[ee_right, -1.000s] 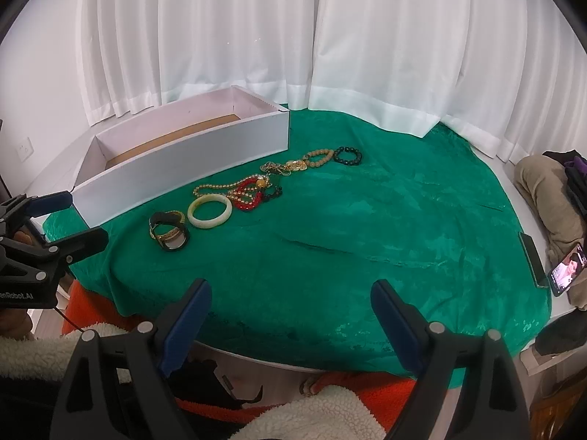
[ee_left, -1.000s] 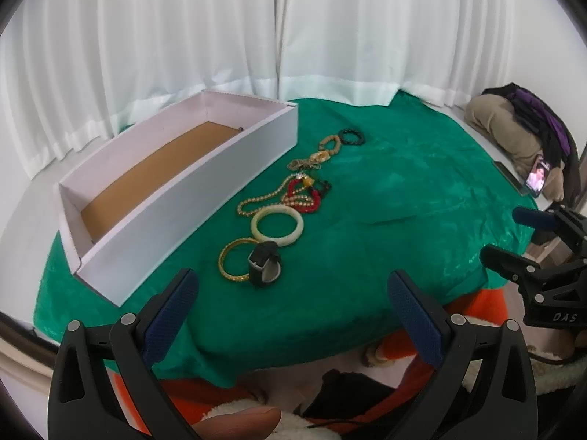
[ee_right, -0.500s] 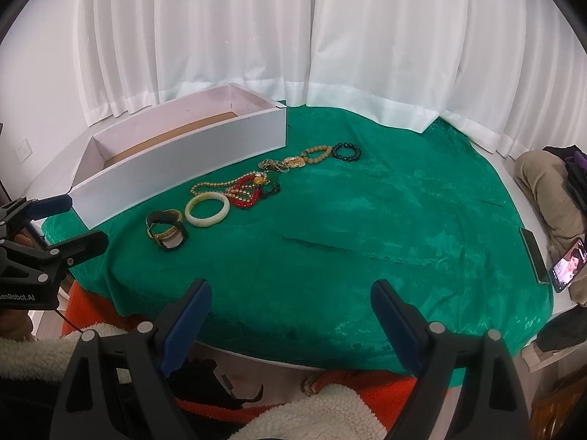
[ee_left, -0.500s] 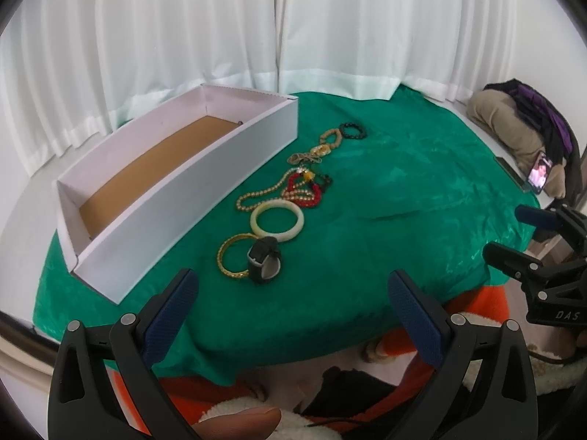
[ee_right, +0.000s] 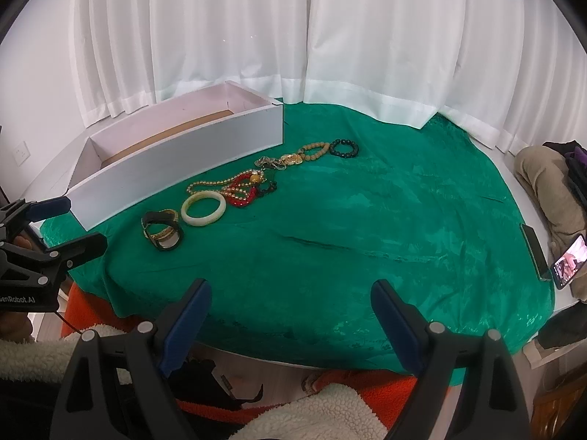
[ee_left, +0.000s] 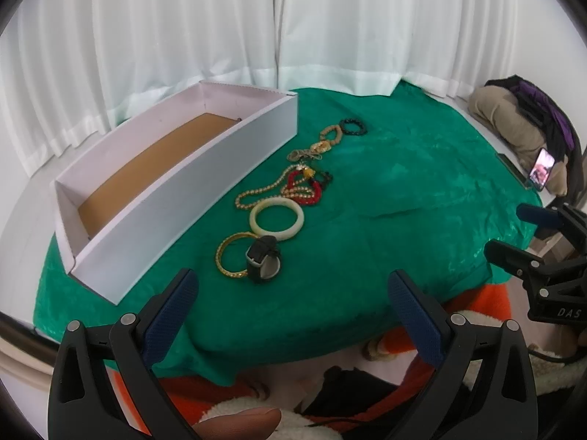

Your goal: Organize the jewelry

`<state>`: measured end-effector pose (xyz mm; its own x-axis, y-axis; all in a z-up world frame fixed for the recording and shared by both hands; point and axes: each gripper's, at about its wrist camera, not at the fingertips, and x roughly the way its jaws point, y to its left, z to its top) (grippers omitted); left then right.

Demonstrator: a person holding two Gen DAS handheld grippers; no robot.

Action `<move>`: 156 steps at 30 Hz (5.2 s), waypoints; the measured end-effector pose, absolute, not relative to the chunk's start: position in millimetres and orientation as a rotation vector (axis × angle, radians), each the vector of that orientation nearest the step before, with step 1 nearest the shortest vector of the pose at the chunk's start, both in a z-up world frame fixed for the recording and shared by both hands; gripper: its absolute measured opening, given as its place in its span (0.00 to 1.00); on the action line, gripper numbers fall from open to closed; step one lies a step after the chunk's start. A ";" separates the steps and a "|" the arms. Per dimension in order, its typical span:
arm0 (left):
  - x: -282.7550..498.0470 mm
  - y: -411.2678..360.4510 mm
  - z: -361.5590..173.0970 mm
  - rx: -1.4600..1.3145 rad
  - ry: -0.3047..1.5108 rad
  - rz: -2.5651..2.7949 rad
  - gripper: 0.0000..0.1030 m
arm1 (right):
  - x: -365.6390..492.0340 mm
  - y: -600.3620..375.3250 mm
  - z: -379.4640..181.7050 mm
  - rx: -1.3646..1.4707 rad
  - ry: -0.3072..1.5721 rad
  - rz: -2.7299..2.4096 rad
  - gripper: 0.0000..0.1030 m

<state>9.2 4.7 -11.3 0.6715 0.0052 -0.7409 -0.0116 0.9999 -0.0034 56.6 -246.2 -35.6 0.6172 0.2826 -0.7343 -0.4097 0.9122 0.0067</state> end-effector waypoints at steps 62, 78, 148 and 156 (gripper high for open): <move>112.5 30.3 -108.3 0.073 1.062 -0.148 0.23 | 74.1 -242.9 -51.2 -0.150 0.882 0.403 0.88; 120.1 71.2 -61.7 -0.276 0.958 -0.174 0.18 | 116.2 -234.5 -49.0 -0.192 0.898 0.461 0.88; 102.7 208.0 -12.2 -0.281 0.742 0.522 0.98 | 264.9 59.8 -32.9 -0.186 0.910 0.842 0.73; 84.1 116.6 -21.7 -0.195 0.769 0.321 0.98 | 203.3 -39.8 -29.7 -0.285 0.805 0.733 0.73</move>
